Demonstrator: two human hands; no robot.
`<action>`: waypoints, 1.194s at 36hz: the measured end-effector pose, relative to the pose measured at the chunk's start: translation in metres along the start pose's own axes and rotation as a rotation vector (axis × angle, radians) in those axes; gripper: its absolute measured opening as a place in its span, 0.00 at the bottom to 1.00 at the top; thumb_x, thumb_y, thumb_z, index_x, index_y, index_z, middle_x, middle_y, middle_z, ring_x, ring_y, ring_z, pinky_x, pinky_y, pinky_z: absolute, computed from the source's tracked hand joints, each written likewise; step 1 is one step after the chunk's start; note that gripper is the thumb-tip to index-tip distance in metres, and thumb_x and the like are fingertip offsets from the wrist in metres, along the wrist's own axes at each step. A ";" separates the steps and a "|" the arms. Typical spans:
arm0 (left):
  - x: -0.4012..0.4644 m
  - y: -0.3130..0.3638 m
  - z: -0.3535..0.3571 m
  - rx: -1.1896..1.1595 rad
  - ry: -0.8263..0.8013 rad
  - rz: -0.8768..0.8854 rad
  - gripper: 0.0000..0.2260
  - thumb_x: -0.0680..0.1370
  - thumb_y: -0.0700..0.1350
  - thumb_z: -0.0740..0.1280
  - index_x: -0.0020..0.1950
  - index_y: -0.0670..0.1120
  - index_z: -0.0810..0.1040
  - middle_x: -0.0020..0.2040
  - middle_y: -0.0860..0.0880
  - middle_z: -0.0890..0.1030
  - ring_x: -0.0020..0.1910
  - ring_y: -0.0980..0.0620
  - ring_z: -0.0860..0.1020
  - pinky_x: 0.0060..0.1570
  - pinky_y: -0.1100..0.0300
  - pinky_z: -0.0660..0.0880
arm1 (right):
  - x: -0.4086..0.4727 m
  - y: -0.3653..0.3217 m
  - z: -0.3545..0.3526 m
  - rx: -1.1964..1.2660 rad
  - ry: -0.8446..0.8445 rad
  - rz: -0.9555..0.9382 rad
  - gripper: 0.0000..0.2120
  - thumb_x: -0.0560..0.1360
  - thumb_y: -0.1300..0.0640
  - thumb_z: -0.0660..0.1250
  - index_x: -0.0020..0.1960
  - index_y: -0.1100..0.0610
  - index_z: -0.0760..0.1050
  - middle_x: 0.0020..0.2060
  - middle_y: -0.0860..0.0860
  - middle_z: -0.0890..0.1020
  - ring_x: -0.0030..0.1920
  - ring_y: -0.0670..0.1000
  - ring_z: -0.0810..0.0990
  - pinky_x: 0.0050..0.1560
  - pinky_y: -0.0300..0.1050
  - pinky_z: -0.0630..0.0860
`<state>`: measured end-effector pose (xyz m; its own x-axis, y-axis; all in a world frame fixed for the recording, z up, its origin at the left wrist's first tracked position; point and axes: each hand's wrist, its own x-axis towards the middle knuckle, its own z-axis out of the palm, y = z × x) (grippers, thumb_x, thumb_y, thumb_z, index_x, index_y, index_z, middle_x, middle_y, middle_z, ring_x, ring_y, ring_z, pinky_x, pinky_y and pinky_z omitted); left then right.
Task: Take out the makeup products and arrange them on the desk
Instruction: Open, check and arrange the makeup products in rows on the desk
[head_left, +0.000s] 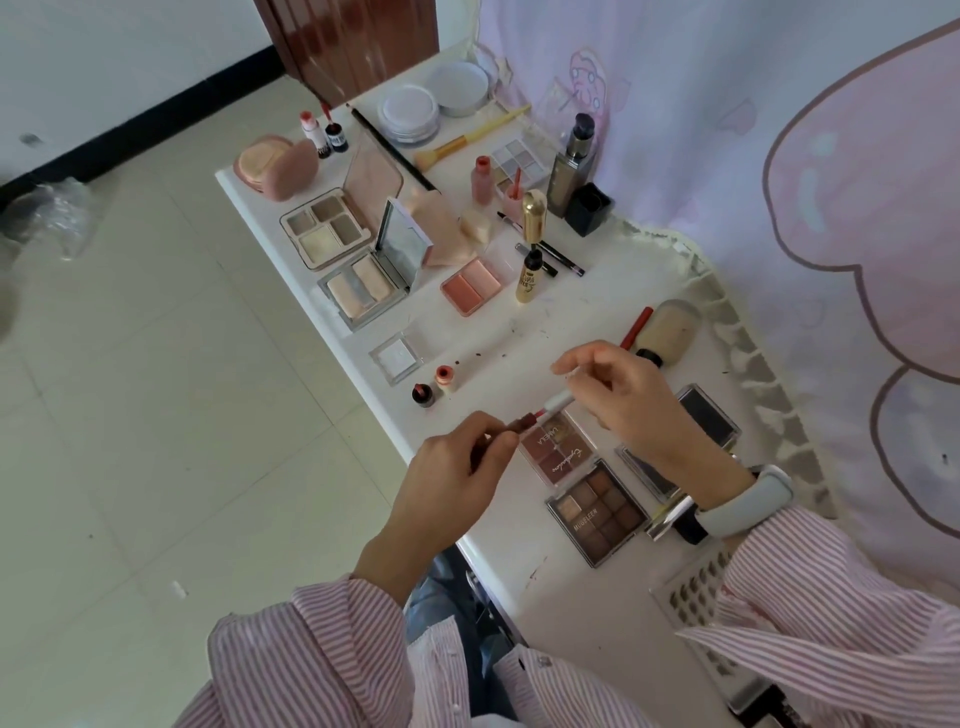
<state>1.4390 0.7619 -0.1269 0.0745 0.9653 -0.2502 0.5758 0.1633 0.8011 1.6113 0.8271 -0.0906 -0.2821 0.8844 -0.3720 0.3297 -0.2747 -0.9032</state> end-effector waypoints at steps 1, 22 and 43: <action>0.000 -0.002 -0.001 -0.011 -0.001 -0.009 0.06 0.79 0.49 0.61 0.49 0.48 0.75 0.25 0.54 0.67 0.24 0.56 0.65 0.26 0.66 0.59 | 0.001 0.000 -0.004 0.046 0.009 0.013 0.08 0.77 0.66 0.59 0.47 0.56 0.74 0.28 0.48 0.70 0.22 0.40 0.64 0.23 0.29 0.63; -0.006 0.006 0.003 -0.515 0.242 -0.174 0.10 0.77 0.40 0.66 0.47 0.56 0.79 0.35 0.54 0.80 0.35 0.61 0.76 0.43 0.71 0.69 | -0.014 0.026 0.022 0.069 0.026 -0.012 0.09 0.77 0.63 0.61 0.49 0.50 0.74 0.39 0.51 0.77 0.32 0.43 0.72 0.33 0.33 0.72; -0.008 0.005 -0.017 -0.357 0.682 -0.121 0.12 0.73 0.49 0.64 0.56 0.53 0.76 0.49 0.63 0.75 0.51 0.58 0.73 0.49 0.71 0.67 | 0.011 0.033 0.042 -0.246 0.200 -0.259 0.07 0.73 0.59 0.68 0.51 0.59 0.76 0.41 0.50 0.80 0.39 0.45 0.79 0.41 0.30 0.76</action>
<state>1.4280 0.7589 -0.1115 -0.5560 0.8297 -0.0498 0.2424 0.2192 0.9451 1.5810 0.8122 -0.1334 -0.2110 0.9751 -0.0684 0.4832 0.0432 -0.8745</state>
